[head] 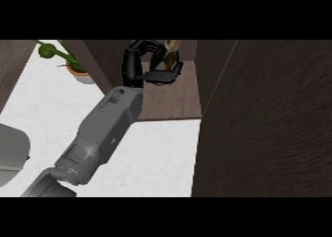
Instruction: Pick up the wine, place it into the cabinet and close the cabinet
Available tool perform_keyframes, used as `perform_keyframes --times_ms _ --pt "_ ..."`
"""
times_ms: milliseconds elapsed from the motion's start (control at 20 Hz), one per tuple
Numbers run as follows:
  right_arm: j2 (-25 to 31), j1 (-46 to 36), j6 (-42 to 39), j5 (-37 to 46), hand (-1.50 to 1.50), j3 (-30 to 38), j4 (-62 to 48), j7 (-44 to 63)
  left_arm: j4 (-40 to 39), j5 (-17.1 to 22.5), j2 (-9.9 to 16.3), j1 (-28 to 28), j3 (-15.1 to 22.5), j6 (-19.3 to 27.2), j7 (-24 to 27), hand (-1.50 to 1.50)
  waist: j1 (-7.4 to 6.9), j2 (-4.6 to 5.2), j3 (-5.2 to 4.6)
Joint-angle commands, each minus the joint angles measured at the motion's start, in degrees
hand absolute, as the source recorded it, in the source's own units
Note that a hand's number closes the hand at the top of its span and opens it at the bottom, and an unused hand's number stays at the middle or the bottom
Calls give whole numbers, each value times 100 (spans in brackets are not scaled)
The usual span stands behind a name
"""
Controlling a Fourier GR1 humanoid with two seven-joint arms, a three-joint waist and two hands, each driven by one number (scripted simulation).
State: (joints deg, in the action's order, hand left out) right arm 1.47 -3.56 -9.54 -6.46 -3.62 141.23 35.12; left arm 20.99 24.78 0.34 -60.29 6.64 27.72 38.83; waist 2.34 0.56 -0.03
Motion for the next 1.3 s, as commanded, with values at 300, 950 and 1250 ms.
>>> perform_keyframes --times_ms 300,950,1250 --pt "56 94 -87 -578 -150 102 475 268 -746 410 41 -416 -703 -236 75 150 88 34 3" --pt "36 24 -77 -610 -150 188 211 90 -1227 540 -34 -509 -1038 -514 454 150 151 70 4" --pt "-15 72 -159 -370 -150 -32 79 -47 -1414 344 -34 -426 -974 -425 552 -150 92 58 3"
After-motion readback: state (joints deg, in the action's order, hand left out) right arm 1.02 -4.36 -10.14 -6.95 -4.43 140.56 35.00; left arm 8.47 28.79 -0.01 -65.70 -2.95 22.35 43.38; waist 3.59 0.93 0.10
